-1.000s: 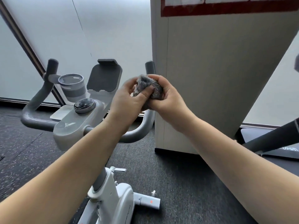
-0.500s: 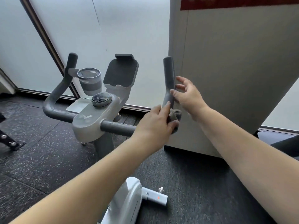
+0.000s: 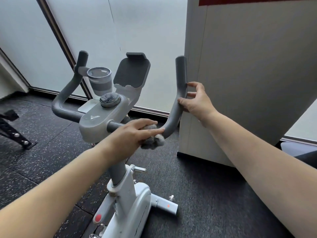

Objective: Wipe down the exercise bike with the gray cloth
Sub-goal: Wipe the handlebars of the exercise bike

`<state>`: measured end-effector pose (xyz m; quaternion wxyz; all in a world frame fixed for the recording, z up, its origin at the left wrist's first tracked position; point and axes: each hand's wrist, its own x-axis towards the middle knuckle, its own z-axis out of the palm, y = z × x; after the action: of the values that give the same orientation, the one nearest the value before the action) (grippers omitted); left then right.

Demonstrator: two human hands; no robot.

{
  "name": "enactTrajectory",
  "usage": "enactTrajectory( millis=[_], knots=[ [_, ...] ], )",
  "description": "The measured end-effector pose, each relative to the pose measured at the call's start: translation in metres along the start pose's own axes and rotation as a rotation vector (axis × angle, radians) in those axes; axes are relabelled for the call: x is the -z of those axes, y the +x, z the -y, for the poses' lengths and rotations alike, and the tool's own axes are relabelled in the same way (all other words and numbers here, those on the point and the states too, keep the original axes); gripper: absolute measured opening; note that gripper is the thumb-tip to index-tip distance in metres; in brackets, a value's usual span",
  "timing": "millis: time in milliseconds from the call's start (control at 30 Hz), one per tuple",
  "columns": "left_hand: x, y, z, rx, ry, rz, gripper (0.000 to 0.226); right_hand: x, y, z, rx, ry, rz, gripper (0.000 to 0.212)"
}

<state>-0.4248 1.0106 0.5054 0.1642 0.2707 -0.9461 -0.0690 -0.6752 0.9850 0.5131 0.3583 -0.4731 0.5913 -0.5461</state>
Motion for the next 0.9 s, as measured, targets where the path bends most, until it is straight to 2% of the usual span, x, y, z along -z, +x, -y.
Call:
enactTrajectory(
  millis=[167, 267, 333, 400, 467, 500, 600, 700, 800, 900],
  knots=[
    [0.018, -0.032, 0.037, 0.124, 0.026, -0.058, 0.072, 0.000, -0.002, -0.004, -0.046, -0.048, 0.032, 0.039],
    [0.033, -0.033, 0.038, 0.337, -0.056, -0.153, 0.067, 0.000, -0.001, -0.001, -0.041, -0.069, 0.047, 0.034],
    [0.032, -0.017, 0.022, 0.417, -0.010, -0.190, 0.056, -0.002, -0.002, 0.000, -0.028, -0.111, 0.072, 0.040],
    [0.017, 0.004, -0.007, 0.450, -0.034, -0.148, 0.048, -0.005, -0.002, 0.001, -0.007, -0.172, 0.076, 0.049],
    [-0.006, 0.018, -0.030, 0.447, 0.040, -0.074, 0.067, -0.006, -0.003, 0.000, 0.014, -0.195, 0.057, 0.051],
    [-0.014, 0.019, -0.033, 0.442, 0.088, -0.094, 0.068, -0.007, -0.003, 0.001, 0.019, -0.193, 0.054, 0.050],
    [-0.015, 0.005, -0.022, 0.394, 0.058, -0.230, 0.047, -0.006, -0.005, 0.001, 0.034, -0.191, 0.055, 0.048],
    [-0.002, -0.013, 0.003, 0.379, 0.069, -0.212, 0.039, -0.005, -0.008, 0.000, 0.061, -0.199, 0.054, 0.047],
    [0.017, -0.028, 0.028, 0.471, 0.126, -0.212, 0.025, -0.003, -0.008, -0.001, 0.068, -0.198, 0.056, 0.046],
    [0.023, -0.020, 0.026, 0.517, 0.164, -0.240, 0.023, -0.003, -0.007, -0.003, 0.062, -0.188, 0.052, 0.046]
  ],
)
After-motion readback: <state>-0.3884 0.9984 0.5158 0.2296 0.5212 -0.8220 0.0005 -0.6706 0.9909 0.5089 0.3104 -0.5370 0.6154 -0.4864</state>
